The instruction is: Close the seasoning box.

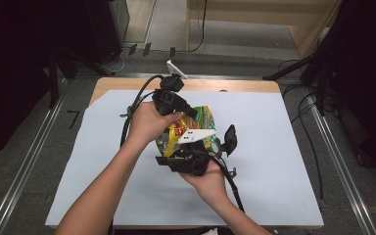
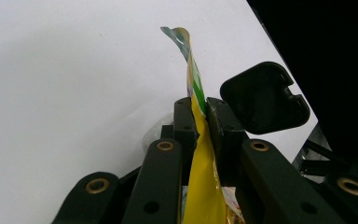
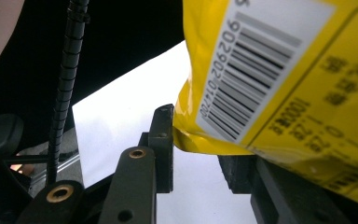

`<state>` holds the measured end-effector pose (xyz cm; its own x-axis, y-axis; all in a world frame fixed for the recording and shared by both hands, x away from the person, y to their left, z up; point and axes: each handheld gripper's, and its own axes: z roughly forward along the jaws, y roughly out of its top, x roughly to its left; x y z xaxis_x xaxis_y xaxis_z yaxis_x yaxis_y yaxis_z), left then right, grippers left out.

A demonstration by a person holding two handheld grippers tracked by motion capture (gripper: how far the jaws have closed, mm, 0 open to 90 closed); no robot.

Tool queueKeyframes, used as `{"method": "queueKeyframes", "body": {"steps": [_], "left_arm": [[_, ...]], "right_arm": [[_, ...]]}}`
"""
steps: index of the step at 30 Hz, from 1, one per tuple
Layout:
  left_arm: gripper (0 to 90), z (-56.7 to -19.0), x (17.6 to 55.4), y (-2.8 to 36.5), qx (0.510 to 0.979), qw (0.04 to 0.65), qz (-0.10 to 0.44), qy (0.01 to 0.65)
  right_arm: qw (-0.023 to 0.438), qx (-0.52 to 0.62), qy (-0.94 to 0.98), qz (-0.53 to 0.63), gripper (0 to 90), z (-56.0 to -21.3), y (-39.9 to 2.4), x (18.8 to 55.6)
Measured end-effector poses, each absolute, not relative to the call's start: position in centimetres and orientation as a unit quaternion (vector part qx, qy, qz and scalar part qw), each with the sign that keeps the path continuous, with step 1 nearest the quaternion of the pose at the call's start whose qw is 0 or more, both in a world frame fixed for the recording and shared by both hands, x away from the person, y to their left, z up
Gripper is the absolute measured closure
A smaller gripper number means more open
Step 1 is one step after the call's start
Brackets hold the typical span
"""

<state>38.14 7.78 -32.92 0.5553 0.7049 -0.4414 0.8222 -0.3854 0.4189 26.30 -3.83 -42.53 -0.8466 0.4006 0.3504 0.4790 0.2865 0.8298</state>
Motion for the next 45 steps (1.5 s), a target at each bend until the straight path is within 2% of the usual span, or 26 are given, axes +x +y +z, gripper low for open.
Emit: {"method": "queueKeyframes", "body": {"steps": [45], "left_arm": [[83.1, -32.37, 37.77, 6.81, 0.836, 0.29, -0.086, 0.459]], "right_arm": [[0.037, -0.278, -0.795, -0.538, 69.2, -42.11, -3.8, 25.93]]}}
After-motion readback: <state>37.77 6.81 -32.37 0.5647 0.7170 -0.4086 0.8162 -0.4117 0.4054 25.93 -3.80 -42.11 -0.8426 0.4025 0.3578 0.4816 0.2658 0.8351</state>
